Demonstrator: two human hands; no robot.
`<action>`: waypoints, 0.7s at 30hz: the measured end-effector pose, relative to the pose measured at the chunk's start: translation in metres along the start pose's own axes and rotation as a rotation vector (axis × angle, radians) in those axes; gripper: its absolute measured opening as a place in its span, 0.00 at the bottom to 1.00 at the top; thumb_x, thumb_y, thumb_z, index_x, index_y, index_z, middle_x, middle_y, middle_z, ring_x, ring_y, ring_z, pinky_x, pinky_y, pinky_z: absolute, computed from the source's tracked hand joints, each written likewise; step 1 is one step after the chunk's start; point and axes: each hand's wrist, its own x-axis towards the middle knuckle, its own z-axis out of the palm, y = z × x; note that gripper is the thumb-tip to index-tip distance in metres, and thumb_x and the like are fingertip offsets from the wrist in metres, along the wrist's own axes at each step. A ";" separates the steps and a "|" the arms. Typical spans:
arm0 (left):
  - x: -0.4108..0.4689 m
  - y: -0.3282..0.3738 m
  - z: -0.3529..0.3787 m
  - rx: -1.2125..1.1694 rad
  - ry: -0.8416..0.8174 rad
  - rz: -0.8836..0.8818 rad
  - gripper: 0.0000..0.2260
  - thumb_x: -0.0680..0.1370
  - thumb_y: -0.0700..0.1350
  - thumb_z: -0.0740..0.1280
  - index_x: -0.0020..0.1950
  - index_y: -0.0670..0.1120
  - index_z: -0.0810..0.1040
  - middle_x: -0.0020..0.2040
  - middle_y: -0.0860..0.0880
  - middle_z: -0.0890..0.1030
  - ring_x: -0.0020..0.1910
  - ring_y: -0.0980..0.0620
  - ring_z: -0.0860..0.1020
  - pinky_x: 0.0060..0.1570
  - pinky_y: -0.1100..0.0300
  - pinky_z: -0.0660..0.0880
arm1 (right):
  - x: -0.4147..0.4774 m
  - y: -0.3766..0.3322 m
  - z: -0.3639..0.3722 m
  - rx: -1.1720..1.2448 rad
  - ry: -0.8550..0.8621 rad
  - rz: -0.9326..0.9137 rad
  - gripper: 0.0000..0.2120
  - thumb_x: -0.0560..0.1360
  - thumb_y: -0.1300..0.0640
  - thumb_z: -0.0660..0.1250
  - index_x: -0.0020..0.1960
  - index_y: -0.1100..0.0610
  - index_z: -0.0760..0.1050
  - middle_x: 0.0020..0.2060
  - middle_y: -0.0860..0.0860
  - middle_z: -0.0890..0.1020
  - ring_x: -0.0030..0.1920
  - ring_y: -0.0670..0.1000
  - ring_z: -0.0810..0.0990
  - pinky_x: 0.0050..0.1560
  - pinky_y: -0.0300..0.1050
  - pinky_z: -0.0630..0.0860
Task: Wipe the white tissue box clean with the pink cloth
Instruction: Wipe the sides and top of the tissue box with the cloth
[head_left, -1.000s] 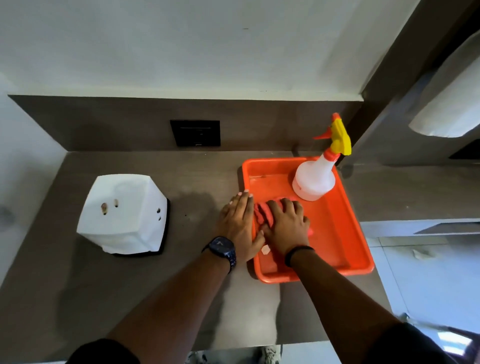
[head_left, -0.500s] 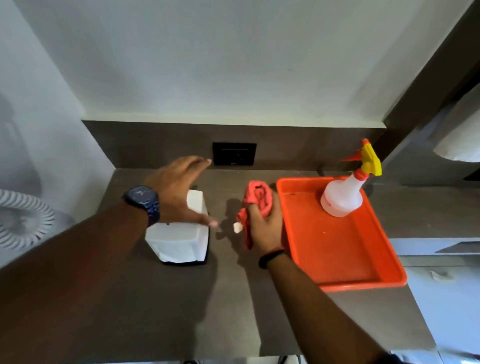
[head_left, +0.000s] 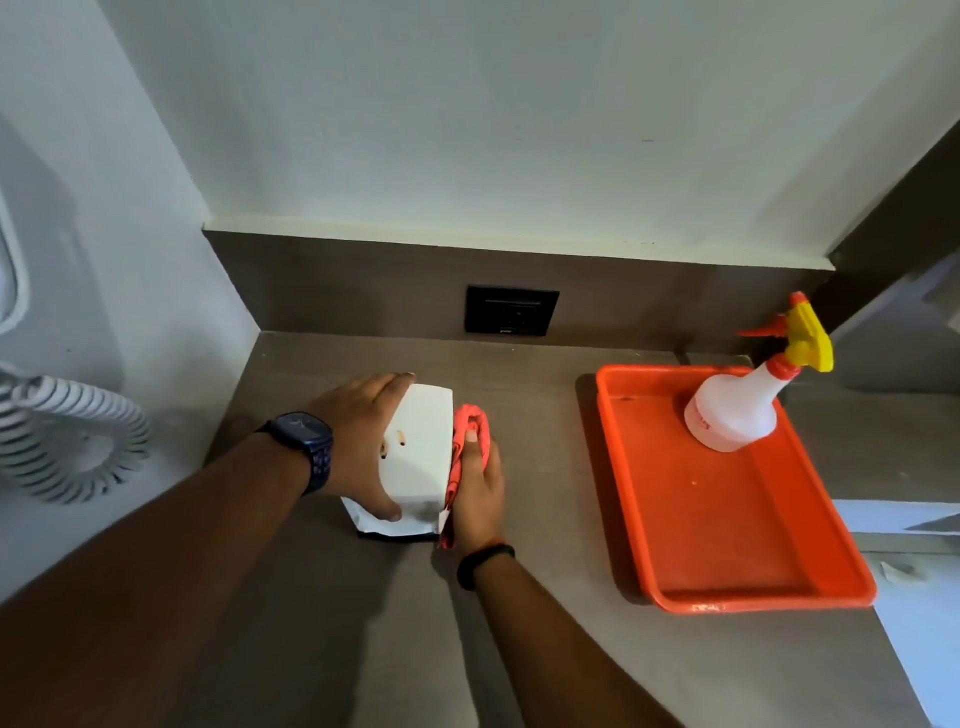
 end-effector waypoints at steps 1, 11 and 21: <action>0.000 0.000 0.001 0.000 0.008 -0.001 0.66 0.43 0.72 0.70 0.74 0.50 0.45 0.75 0.46 0.59 0.71 0.46 0.60 0.67 0.54 0.62 | -0.007 0.003 -0.001 0.039 0.001 0.031 0.17 0.80 0.44 0.58 0.68 0.45 0.70 0.57 0.42 0.79 0.55 0.42 0.80 0.46 0.30 0.76; -0.002 0.004 -0.007 -0.035 -0.009 0.002 0.64 0.46 0.70 0.74 0.74 0.52 0.47 0.73 0.48 0.61 0.69 0.47 0.62 0.66 0.52 0.64 | 0.032 -0.031 0.012 -0.113 -0.062 -0.132 0.07 0.80 0.48 0.60 0.55 0.43 0.77 0.57 0.53 0.83 0.60 0.54 0.80 0.65 0.56 0.75; -0.004 0.005 -0.004 -0.036 0.016 -0.006 0.65 0.45 0.69 0.74 0.74 0.50 0.46 0.74 0.47 0.59 0.70 0.46 0.60 0.66 0.54 0.62 | -0.011 0.005 0.002 0.026 0.027 0.050 0.16 0.78 0.42 0.61 0.63 0.46 0.74 0.59 0.51 0.82 0.59 0.53 0.82 0.62 0.57 0.79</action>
